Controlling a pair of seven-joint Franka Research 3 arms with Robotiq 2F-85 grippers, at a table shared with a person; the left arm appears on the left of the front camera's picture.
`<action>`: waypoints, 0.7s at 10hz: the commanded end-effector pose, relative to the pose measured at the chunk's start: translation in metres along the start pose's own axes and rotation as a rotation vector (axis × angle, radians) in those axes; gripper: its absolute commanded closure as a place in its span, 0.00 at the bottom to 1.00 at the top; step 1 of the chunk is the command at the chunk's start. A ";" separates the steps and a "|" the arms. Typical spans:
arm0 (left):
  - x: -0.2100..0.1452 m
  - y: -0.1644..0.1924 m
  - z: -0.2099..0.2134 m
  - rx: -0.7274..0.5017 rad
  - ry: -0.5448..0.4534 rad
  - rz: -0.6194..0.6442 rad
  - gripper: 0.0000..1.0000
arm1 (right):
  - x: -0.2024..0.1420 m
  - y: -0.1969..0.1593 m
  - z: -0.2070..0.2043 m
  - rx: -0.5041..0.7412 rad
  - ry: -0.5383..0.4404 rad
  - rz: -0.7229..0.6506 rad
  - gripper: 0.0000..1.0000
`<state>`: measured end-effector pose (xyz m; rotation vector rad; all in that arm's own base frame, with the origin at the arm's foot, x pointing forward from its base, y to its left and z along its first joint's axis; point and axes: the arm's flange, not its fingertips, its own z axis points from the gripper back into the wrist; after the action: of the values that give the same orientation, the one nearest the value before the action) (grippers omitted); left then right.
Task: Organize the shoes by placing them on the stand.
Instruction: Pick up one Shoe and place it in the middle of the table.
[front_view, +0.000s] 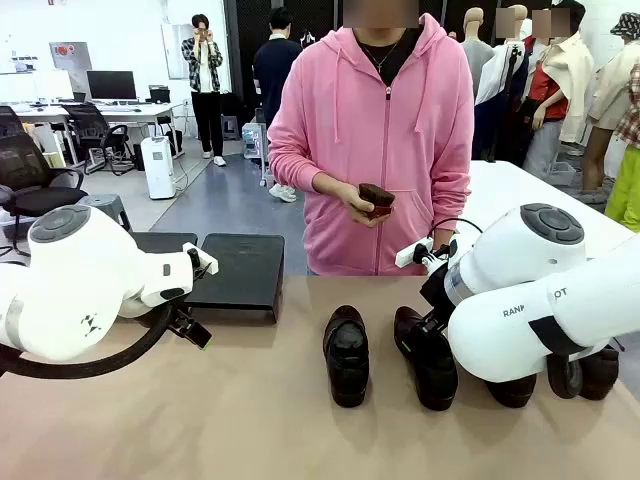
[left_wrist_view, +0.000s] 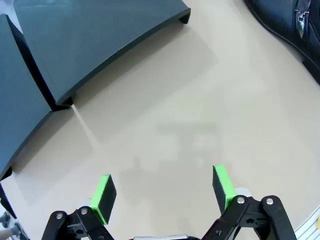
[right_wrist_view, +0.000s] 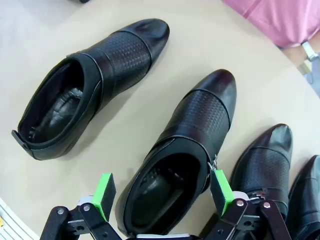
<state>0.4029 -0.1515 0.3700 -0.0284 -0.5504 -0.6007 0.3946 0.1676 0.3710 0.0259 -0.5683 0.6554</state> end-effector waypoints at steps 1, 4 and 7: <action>0.000 0.000 0.000 0.000 -0.001 0.000 0.00 | 0.000 0.000 0.000 0.000 0.000 0.000 0.00; 0.000 0.000 0.000 0.000 -0.001 0.000 0.00 | 0.000 0.000 0.000 0.000 0.000 0.000 0.00; 0.000 0.000 0.000 0.000 -0.001 0.000 0.00 | 0.000 0.000 0.000 0.000 0.000 0.000 0.00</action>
<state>0.4029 -0.1517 0.3700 -0.0284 -0.5504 -0.6010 0.3946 0.1677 0.3707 0.0253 -0.5676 0.6562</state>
